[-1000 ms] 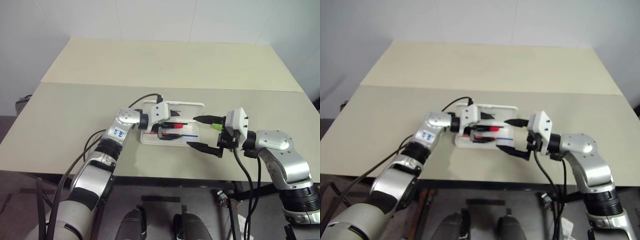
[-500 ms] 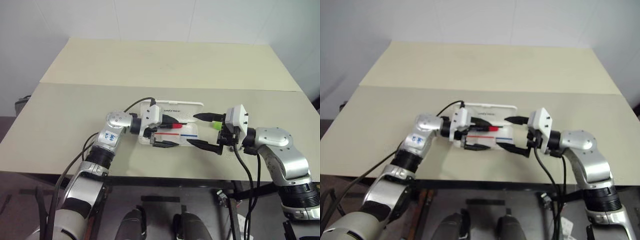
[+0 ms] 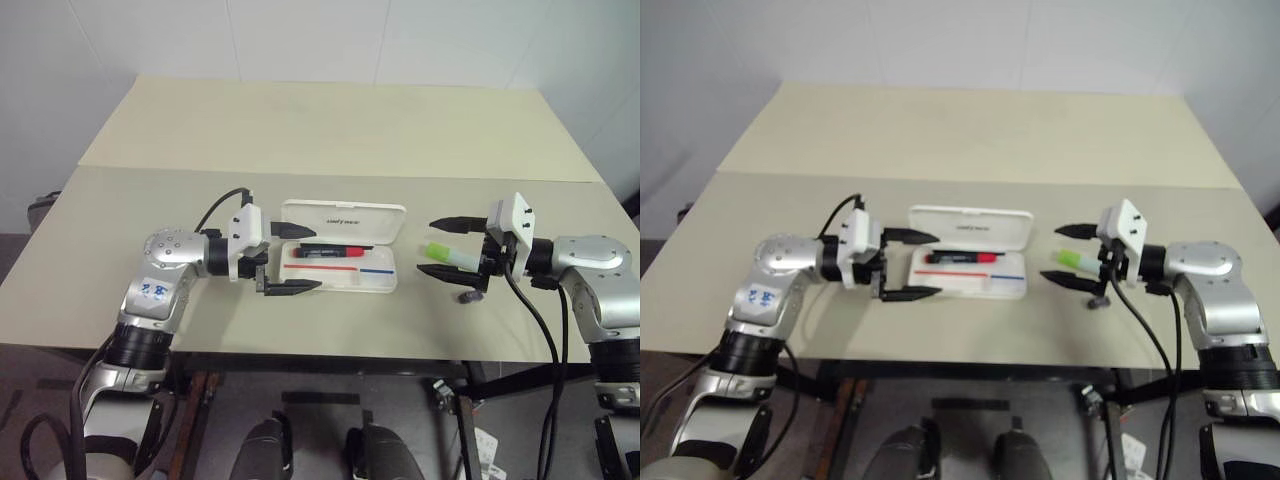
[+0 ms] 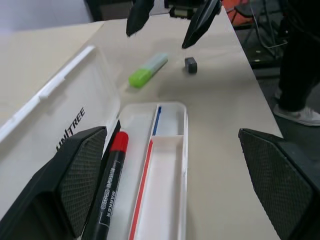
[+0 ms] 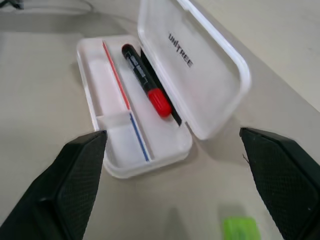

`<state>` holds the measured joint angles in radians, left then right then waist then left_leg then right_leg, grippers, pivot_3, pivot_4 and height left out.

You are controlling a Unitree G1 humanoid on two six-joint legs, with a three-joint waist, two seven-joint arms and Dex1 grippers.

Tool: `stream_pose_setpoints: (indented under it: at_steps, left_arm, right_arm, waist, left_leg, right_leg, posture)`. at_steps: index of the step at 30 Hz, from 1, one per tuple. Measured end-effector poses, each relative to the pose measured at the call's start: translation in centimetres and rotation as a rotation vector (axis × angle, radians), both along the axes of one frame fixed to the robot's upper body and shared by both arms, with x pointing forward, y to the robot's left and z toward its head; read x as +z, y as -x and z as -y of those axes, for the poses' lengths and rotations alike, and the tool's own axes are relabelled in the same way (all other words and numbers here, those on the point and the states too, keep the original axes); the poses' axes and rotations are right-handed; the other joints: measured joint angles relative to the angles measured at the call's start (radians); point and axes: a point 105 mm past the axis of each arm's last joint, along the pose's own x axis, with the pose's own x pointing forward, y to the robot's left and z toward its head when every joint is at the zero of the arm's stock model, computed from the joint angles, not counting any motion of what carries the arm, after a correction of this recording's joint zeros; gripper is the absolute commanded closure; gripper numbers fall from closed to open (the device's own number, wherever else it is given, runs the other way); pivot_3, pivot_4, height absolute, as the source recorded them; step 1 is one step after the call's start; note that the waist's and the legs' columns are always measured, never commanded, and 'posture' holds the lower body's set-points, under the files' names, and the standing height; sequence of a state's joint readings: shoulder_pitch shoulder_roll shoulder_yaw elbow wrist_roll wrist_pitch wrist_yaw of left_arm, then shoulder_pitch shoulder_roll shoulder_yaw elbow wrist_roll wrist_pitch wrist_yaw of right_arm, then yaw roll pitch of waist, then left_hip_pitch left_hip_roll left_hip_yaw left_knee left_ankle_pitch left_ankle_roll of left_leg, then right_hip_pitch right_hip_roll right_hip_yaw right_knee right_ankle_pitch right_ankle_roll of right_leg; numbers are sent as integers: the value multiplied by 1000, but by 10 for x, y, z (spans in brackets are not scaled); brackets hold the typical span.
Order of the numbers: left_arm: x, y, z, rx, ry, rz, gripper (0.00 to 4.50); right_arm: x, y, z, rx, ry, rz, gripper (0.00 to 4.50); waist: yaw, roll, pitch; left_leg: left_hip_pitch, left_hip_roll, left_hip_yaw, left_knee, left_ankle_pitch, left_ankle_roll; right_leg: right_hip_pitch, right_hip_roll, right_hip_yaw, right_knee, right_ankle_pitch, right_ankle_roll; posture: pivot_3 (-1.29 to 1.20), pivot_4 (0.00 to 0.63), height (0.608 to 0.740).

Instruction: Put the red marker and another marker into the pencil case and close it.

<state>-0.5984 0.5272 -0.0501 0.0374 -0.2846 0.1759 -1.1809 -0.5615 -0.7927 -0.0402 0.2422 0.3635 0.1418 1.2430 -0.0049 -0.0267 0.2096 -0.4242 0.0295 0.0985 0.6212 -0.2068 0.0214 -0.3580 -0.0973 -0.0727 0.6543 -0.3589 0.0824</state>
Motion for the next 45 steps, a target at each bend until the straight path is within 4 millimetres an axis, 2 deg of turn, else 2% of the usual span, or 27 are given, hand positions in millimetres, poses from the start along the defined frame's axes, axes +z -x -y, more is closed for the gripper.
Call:
stream_pose_setpoints:
  at_steps: [7, 11, 17, 23, 32, 44, 45]
  left_arm:
    - [-2, 6, -7, 33, -9, 12, 25]
    - [7, 2, -5, 51, 11, 42, 25]
    - [19, 2, 2, 48, 112, 21, 25]
    - [27, 6, 7, 27, 185, -26, 25]
    - [31, 9, 9, 24, 192, -30, 25]
    - [26, 11, -2, 48, 135, -13, 25]
    - [25, 12, -3, 49, 132, -14, 5]
  right_arm:
    - [-3, -19, 24, -32, 91, -17, 0]
    - [-4, -28, 33, -43, 137, -23, 0]
    - [-23, -31, 46, -54, 197, -106, 0]
    - [-31, -33, 54, -68, 245, -141, 0]
    - [-41, -37, 63, -113, 287, -181, 0]
    - [-51, -49, 57, -177, 285, -200, 0]
    - [-53, -49, 56, -179, 288, -205, 191]
  waist:
    - [-2, 0, 0]
    - [0, 0, 0]
    - [-1, 1, 1]
    - [-3, 1, 1]
    - [-12, 1, 1]
    - [-24, 1, 1]
    - [-24, 1, 1]
  left_leg:
    - [0, 0, 1, 0, 0, 0]
    - [0, 0, 1, -1, 0, 0]
    - [0, 0, 2, -1, 0, 0]
    - [1, 0, 2, 0, 0, -1]
    - [1, 0, 2, 0, 1, -1]
    - [1, 0, 3, 0, 1, -2]
    - [1, 0, 3, -1, 1, -2]
  right_leg:
    - [0, 0, 0, 0, 0, 0]
    - [0, 0, 0, -1, 0, 0]
    - [0, 0, 1, -1, 0, 0]
    - [0, 1, 2, -1, 0, 0]
    - [0, 1, 2, -1, 0, 0]
    - [0, 1, 3, -1, 0, 0]
    - [0, 1, 3, -1, 0, 0]
  posture:
    - [0, 150, 740]
    - [0, 150, 740]
    - [0, 150, 740]
    - [0, 150, 740]
    - [0, 150, 740]
    - [0, 150, 740]
    - [0, 150, 740]
